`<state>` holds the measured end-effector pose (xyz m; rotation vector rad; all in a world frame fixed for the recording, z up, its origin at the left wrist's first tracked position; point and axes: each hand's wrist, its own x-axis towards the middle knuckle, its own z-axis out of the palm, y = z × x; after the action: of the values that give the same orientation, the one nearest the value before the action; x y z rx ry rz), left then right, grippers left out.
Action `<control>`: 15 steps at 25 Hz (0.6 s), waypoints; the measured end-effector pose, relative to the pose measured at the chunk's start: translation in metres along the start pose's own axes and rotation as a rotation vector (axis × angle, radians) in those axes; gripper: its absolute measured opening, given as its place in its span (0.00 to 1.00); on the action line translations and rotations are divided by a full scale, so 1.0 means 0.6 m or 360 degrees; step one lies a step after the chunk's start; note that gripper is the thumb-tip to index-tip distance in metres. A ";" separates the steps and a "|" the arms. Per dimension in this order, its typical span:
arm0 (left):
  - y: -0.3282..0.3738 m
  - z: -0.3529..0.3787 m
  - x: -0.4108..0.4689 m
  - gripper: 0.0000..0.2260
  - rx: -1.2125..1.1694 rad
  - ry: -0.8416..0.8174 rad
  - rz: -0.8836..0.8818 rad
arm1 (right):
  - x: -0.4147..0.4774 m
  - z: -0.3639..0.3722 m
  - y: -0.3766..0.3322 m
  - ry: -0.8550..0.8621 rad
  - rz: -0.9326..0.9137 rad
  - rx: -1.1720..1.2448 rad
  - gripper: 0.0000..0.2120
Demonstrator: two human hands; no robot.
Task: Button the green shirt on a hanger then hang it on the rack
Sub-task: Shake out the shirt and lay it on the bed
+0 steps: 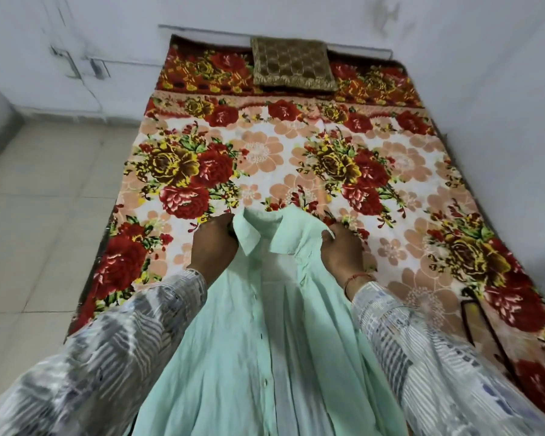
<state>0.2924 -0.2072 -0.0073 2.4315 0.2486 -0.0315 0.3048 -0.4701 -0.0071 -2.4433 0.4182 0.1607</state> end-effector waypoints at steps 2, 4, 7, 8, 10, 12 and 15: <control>-0.020 0.039 0.020 0.26 -0.0027 -0.0162 -0.0144 | 0.037 0.030 0.019 -0.0073 0.0083 -0.0002 0.22; -0.042 0.076 0.018 0.37 0.0045 -0.0344 -0.0256 | 0.061 0.056 0.047 -0.0150 0.0188 -0.0119 0.34; -0.071 0.115 -0.018 0.36 0.0015 -0.0296 -0.0245 | 0.040 0.086 0.076 -0.0040 0.0126 -0.0233 0.33; -0.074 0.119 -0.033 0.35 -0.0011 -0.0257 -0.0205 | 0.020 0.094 0.080 -0.0008 0.0056 -0.0257 0.32; -0.067 0.122 -0.055 0.34 -0.0053 -0.0202 -0.0124 | -0.020 0.109 0.072 -0.0001 -0.0127 -0.0286 0.30; -0.050 0.122 -0.067 0.33 -0.0097 -0.0156 -0.0085 | -0.047 0.124 0.055 -0.0037 -0.0287 -0.0274 0.29; -0.013 0.118 -0.069 0.31 -0.0166 -0.0120 -0.0070 | -0.063 0.125 0.020 -0.0077 -0.0384 -0.0197 0.28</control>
<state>0.2536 -0.2541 -0.0630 2.3159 0.2629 -0.1267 0.2644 -0.4228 -0.0649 -2.5814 0.0923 0.1457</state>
